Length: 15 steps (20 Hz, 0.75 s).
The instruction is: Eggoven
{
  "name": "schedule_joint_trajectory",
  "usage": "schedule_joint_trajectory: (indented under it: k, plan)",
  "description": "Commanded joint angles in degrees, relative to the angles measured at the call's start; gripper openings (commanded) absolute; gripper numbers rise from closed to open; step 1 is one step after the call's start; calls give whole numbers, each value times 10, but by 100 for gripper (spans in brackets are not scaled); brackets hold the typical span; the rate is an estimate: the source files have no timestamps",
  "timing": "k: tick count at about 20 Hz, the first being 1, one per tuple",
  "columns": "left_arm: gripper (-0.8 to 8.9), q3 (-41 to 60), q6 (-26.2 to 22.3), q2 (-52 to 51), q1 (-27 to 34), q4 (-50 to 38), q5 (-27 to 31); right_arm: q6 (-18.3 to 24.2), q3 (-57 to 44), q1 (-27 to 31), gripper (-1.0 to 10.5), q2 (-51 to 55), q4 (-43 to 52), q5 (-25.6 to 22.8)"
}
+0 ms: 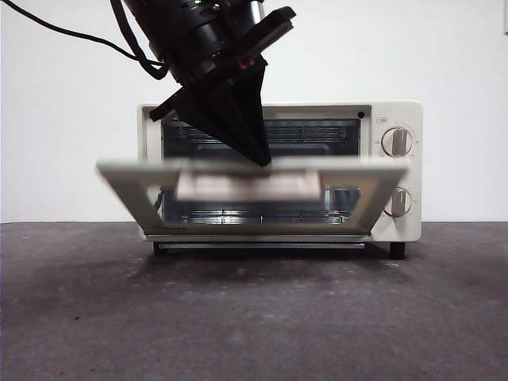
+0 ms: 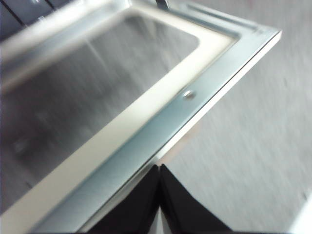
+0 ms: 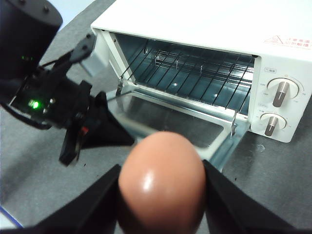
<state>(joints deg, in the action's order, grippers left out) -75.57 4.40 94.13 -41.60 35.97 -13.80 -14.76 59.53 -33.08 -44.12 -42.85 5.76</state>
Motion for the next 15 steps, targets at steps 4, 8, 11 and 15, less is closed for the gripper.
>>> schedule_joint_trajectory:
  k: [4, 8, 11, 15]
  plan:
    - [7, -6, -3, 9, -20, 35, 0, 9, 9, -5, 3, -4, 7, -3]
    - [7, -6, -3, -19, -15, 22, 0, 9, 9, -5, 3, -13, 6, -14]
    - [7, -6, 0, -73, 7, 17, 0, 9, 9, -5, 3, -45, 9, -14]
    - [7, -5, 4, -164, 53, 27, 0, 9, 9, -5, 3, -115, 59, -10]
